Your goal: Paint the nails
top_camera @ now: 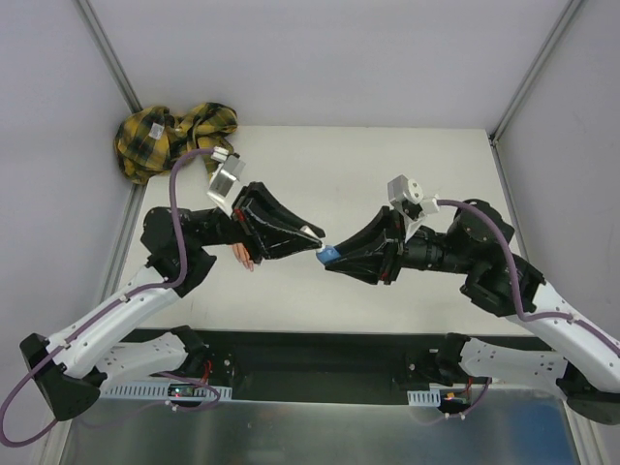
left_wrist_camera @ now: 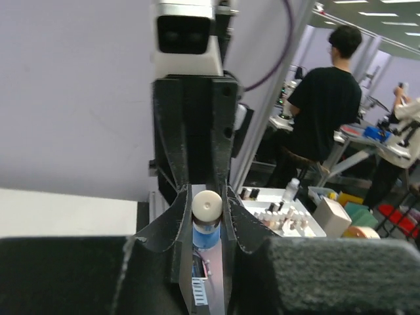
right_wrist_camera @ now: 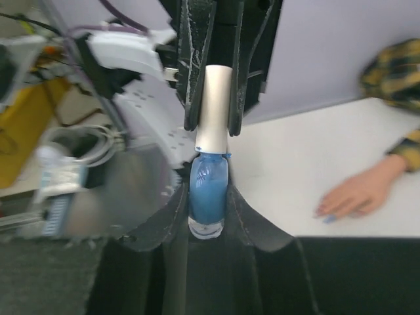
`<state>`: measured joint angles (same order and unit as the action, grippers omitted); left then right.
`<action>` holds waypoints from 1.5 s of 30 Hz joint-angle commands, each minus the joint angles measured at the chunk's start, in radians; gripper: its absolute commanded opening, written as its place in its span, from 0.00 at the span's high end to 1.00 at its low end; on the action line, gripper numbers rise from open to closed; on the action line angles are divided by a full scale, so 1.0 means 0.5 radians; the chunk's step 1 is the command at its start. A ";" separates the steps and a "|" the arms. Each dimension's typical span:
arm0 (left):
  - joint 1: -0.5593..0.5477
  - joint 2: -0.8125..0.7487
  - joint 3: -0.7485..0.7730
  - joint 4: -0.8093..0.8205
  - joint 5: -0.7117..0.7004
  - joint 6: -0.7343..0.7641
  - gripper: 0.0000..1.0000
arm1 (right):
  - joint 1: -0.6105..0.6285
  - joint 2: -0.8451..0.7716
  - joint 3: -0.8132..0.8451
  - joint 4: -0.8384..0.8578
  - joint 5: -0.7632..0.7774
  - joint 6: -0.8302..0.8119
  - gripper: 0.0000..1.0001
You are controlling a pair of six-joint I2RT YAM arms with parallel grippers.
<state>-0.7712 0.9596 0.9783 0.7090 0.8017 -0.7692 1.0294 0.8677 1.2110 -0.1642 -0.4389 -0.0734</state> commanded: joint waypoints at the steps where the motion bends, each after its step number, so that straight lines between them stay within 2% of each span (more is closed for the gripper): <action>1: -0.028 -0.005 -0.064 0.392 0.247 -0.253 1.00 | 0.012 0.016 0.002 0.736 -0.616 0.398 1.00; 3: -0.028 -0.017 -0.039 0.356 0.234 -0.256 1.00 | 0.009 0.007 -0.014 0.730 -0.552 0.405 1.00; 4: -0.028 -0.041 -0.024 0.207 0.198 -0.229 0.94 | 0.000 -0.002 -0.023 0.721 -0.534 0.405 1.00; 5: -0.028 -0.060 -0.006 0.096 0.167 -0.131 0.80 | -0.012 -0.014 -0.029 0.697 -0.512 0.392 1.00; 6: -0.028 -0.081 0.049 -0.036 0.130 -0.061 0.51 | -0.016 -0.023 -0.026 0.651 -0.430 0.362 1.00; 7: -0.028 -0.133 0.089 -0.229 -0.004 0.028 0.39 | -0.019 -0.033 -0.017 0.499 -0.371 0.258 1.00; 8: -0.028 -0.161 0.132 -0.577 -0.102 0.211 0.29 | -0.019 -0.048 0.029 0.394 -0.295 0.181 1.00; 9: -0.028 -0.192 0.215 -0.769 -0.200 0.289 0.16 | -0.016 -0.054 0.044 0.287 -0.121 0.135 1.00; 11: -0.028 -0.247 0.325 -1.130 -0.521 0.455 0.08 | -0.019 -0.069 0.075 0.071 0.079 -0.061 1.00; 12: -0.025 -0.256 0.353 -1.202 -0.636 0.477 0.03 | -0.016 -0.069 0.087 0.019 0.265 -0.113 1.00; 15: -0.025 -0.241 0.421 -1.356 -0.983 0.489 0.02 | -0.013 -0.005 0.161 -0.159 0.634 -0.316 1.00; 21: -0.022 -0.002 0.690 -1.568 -1.321 0.419 0.07 | 0.125 0.133 0.220 -0.181 1.333 -0.644 1.00; 24: -0.025 0.151 0.820 -1.630 -1.324 0.452 0.11 | 0.199 0.188 0.235 -0.113 1.543 -0.749 1.00; 27: -0.022 0.265 0.881 -1.633 -1.321 0.465 0.15 | 0.245 0.210 0.232 -0.052 1.672 -0.795 1.00; 32: -0.028 0.369 0.903 -1.633 -1.245 0.413 0.24 | 0.285 0.216 0.226 -0.024 1.706 -0.820 1.00; 35: -0.025 0.394 0.891 -1.624 -1.171 0.376 0.40 | 0.307 0.222 0.238 -0.034 1.721 -0.820 1.00; 36: -0.028 0.397 0.894 -1.620 -1.143 0.370 0.55 | 0.313 0.225 0.235 -0.037 1.725 -0.817 1.00; 40: -0.025 0.376 0.851 -1.516 -0.944 0.339 0.82 | 0.319 0.191 0.223 -0.037 1.642 -0.749 1.00; 44: -0.022 0.290 0.664 -1.283 -0.760 0.226 0.99 | 0.316 0.133 0.195 -0.043 1.415 -0.617 1.00; 45: -0.022 0.244 0.624 -1.183 -0.699 0.198 1.00 | 0.316 0.115 0.183 -0.037 1.360 -0.556 1.00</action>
<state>-0.7795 1.1427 1.3621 -0.0185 0.3275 -0.6243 1.1828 0.9859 1.2854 -0.2588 0.3466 -0.4332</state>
